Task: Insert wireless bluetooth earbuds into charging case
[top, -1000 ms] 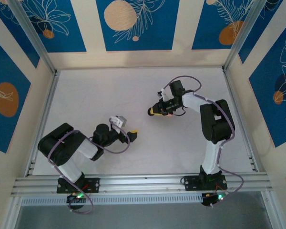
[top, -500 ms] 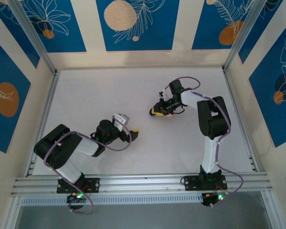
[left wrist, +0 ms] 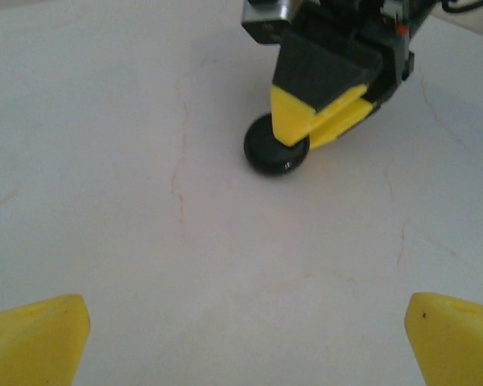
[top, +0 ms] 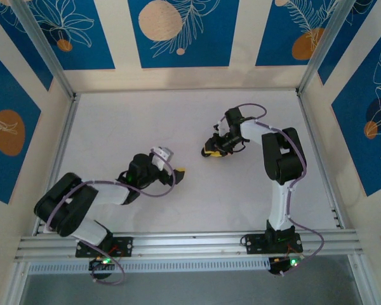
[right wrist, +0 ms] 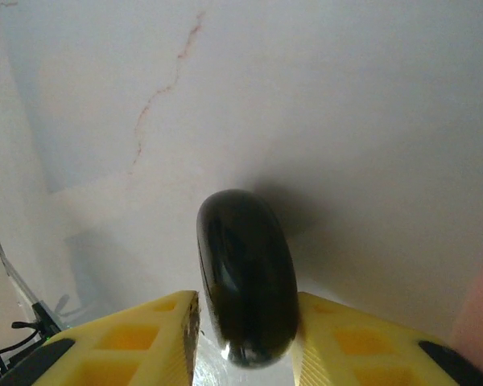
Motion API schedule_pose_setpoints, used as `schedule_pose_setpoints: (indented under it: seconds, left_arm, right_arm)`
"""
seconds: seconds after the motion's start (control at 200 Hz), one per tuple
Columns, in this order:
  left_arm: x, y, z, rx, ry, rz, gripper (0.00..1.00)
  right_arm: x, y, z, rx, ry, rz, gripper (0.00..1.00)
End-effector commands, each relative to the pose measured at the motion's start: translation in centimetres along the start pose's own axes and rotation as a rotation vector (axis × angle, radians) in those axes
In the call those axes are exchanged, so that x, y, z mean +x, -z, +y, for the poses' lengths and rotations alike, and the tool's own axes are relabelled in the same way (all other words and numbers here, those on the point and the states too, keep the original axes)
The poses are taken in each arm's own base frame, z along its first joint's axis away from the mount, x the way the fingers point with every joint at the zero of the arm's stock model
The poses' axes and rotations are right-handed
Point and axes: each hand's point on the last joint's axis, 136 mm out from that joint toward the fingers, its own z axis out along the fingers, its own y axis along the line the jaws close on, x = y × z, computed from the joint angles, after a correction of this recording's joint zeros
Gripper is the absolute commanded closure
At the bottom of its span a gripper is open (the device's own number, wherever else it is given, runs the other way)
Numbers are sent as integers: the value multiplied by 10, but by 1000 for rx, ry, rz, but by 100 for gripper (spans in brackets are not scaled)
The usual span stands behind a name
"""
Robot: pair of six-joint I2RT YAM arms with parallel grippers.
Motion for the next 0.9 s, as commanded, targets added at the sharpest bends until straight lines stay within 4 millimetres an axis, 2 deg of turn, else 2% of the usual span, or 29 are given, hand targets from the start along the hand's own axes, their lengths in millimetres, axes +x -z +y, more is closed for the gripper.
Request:
schedule_pose_setpoints:
  seconds: [0.0, 0.135, 0.255, 0.325, 0.425, 0.465, 0.475, 0.48, 0.49, 0.495, 0.505, 0.565, 0.665, 0.895]
  left_arm:
    - [-16, 9, 9, -67, -46, 39, 1]
    - [-32, 26, 21, -151, -85, 57, 1]
    - [-45, 44, 44, -271, -109, 71, 1]
    - [-50, 56, 67, -376, -114, 81, 1]
    - [-53, 77, 109, -519, -62, 87, 1]
    - [-52, 87, 128, -581, -24, 81, 1]
    - [-51, 89, 132, -594, -14, 81, 1]
    - [-51, 90, 134, -603, -8, 79, 1]
    - [-51, 93, 139, -619, 2, 76, 1]
    - [-51, 94, 141, -625, 8, 74, 1]
    - [-51, 97, 146, -641, 18, 70, 1]
    - [-46, 110, 167, -728, 51, 50, 1]
    - [-32, 124, 191, -839, 66, 52, 0]
    - [10, 122, 220, -941, 81, 31, 0]
  right_arm:
    - [-2, 30, 19, 18, 29, -51, 63]
    - [-2, 51, 32, 46, 69, -94, 61]
    - [-3, 75, 49, 58, 121, -160, 59]
    - [-5, 92, 55, 85, 167, -227, 55]
    - [-12, 117, 50, 156, 243, -369, 45]
    - [-14, 125, 43, 198, 271, -436, 40]
    - [-15, 127, 39, 213, 276, -450, 36]
    - [-16, 128, 39, 218, 281, -462, 30]
    - [-16, 130, 36, 230, 290, -479, 9]
    - [-16, 131, 36, 233, 295, -486, 4]
    - [-17, 133, 33, 246, 301, -503, 0]
    - [-20, 143, 17, 323, 341, -601, 1]
    - [-21, 158, -10, 424, 394, -766, 1]
    - [-11, 177, -60, 432, 393, -943, 1]
